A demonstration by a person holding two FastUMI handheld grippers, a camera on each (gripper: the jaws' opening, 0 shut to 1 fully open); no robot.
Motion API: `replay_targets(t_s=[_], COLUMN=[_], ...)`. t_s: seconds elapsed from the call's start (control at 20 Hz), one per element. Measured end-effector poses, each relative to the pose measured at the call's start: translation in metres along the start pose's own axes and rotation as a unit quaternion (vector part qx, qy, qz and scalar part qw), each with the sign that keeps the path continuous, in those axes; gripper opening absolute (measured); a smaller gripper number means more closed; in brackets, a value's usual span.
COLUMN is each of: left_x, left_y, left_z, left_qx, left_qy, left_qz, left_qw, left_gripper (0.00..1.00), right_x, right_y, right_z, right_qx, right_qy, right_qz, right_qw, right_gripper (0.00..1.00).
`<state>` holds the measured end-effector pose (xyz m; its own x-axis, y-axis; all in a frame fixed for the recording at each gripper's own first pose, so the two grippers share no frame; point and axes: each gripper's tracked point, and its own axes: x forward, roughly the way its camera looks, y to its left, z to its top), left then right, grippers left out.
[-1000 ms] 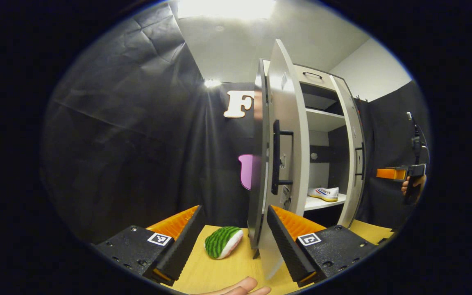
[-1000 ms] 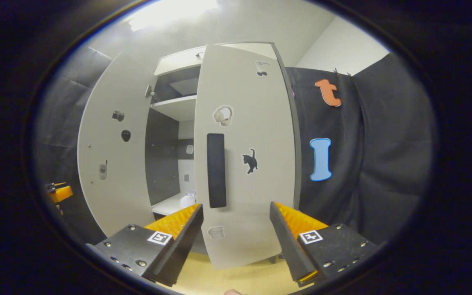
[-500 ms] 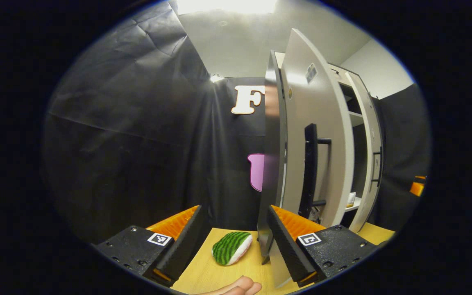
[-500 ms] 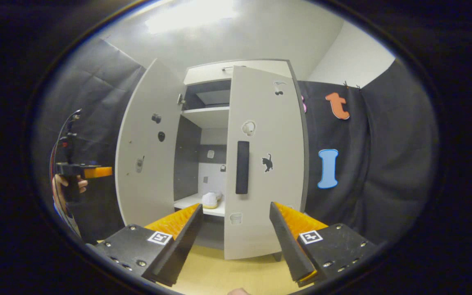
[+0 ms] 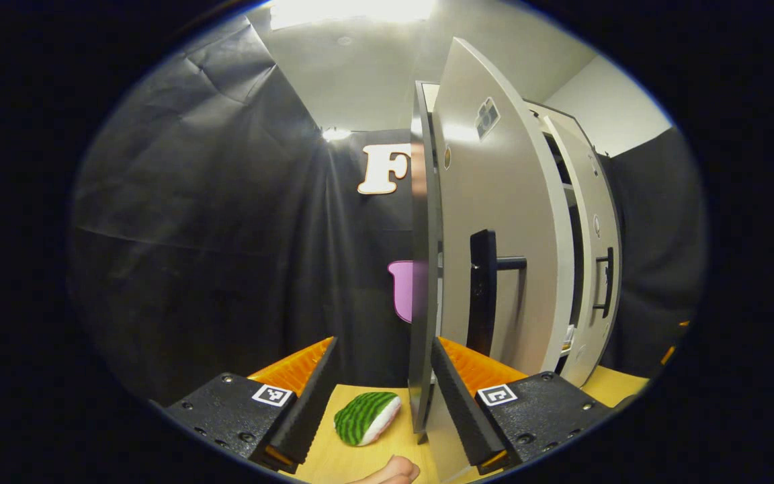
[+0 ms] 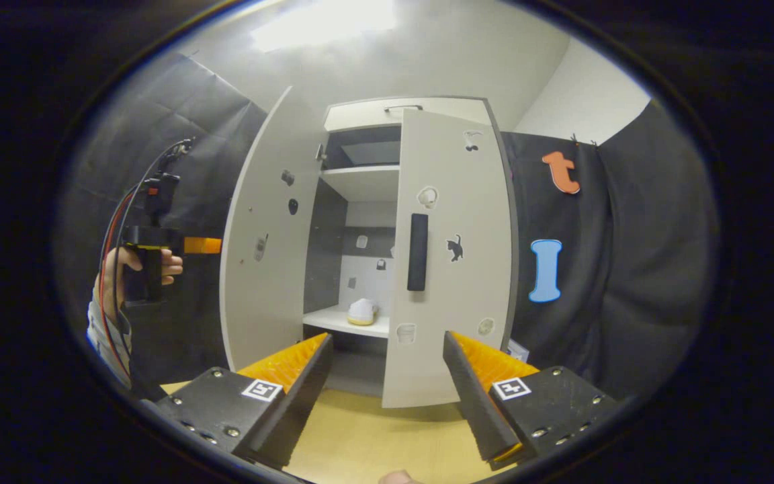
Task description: Grab one shoe with the right hand and put it into the shoe cabinet, grab the other shoe with the left hand and put it into the shoe cabinet; then close the right door with the right hand and the left door with the left hand.
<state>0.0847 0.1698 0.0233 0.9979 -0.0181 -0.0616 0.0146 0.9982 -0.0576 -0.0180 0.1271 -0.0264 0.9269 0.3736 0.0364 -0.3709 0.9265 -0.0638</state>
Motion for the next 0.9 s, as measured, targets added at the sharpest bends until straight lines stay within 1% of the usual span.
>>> replay_targets(t_s=[0.05,0.1,0.15,0.2,0.25,0.3,0.35,0.4,0.45,0.5,0.55,0.6,0.65,0.75,0.9], left_x=[-0.003,-0.003,0.0,0.003,0.005,0.01,0.016,0.023,0.031,0.038,0.038,0.033,0.028,0.023,0.006], left_y=[-0.008,-0.018,-0.027,-0.038,-0.052,-0.067,-0.08,-0.096,-0.118,-0.142,-0.168,-0.186,-0.198,-0.202,-0.2], left_z=[-0.001,-0.002,-0.003,-0.003,-0.004,-0.003,-0.004,-0.005,-0.007,-0.014,-0.026,-0.038,-0.046,-0.046,-0.053], left_qx=[-0.009,-0.013,-0.016,-0.015,-0.013,-0.008,-0.003,0.002,0.005,0.005,-0.005,-0.016,-0.022,-0.008,0.01], left_qy=[0.005,0.011,0.014,0.018,0.02,0.021,0.022,0.022,0.022,0.035,0.057,0.077,0.089,0.074,0.057], left_qz=[-0.011,-0.02,-0.027,-0.035,-0.045,-0.052,-0.053,-0.057,-0.068,-0.089,-0.114,-0.13,-0.134,-0.118,-0.094], left_qw=[1.0,1.0,0.999,0.999,0.999,0.998,0.998,0.998,0.997,0.995,0.992,0.988,0.987,0.99,0.994], left_gripper=[0.82,0.87,0.82,0.87,0.82,0.82,0.87,0.81,0.82,0.82,0.82,0.87,0.89,0.94,0.94], right_x=[-0.002,-0.005,-0.007,-0.01,-0.012,-0.014,-0.014,-0.015,-0.015,-0.016,-0.016,-0.017,-0.017,-0.015,-0.014], right_y=[-0.003,-0.006,-0.01,-0.013,-0.016,-0.021,-0.026,-0.032,-0.039,-0.047,-0.05,-0.056,-0.064,-0.077,-0.088], right_z=[0.0,0.001,0.001,0.0,-0.001,-0.001,-0.003,-0.004,-0.004,-0.004,-0.007,-0.008,-0.01,-0.015,-0.023], right_qx=[-0.001,-0.003,-0.004,-0.001,0.002,0.005,0.008,0.012,0.015,0.019,0.019,0.017,0.015,0.011,0.013], right_qy=[-0.003,-0.007,-0.01,-0.012,-0.013,-0.015,-0.016,-0.015,-0.014,-0.012,-0.009,-0.007,-0.004,0.003,0.017], right_qz=[-0.004,-0.009,-0.012,-0.017,-0.02,-0.022,-0.026,-0.03,-0.037,-0.045,-0.055,-0.065,-0.074,-0.088,-0.101], right_qw=[1.0,1.0,1.0,1.0,1.0,1.0,1.0,0.999,0.999,0.999,0.998,0.998,0.997,0.996,0.995], right_gripper=[0.98,0.98,0.98,0.98,0.98,0.98,0.98,0.98,0.98,0.98,0.98,0.98,0.98,0.98,0.98])
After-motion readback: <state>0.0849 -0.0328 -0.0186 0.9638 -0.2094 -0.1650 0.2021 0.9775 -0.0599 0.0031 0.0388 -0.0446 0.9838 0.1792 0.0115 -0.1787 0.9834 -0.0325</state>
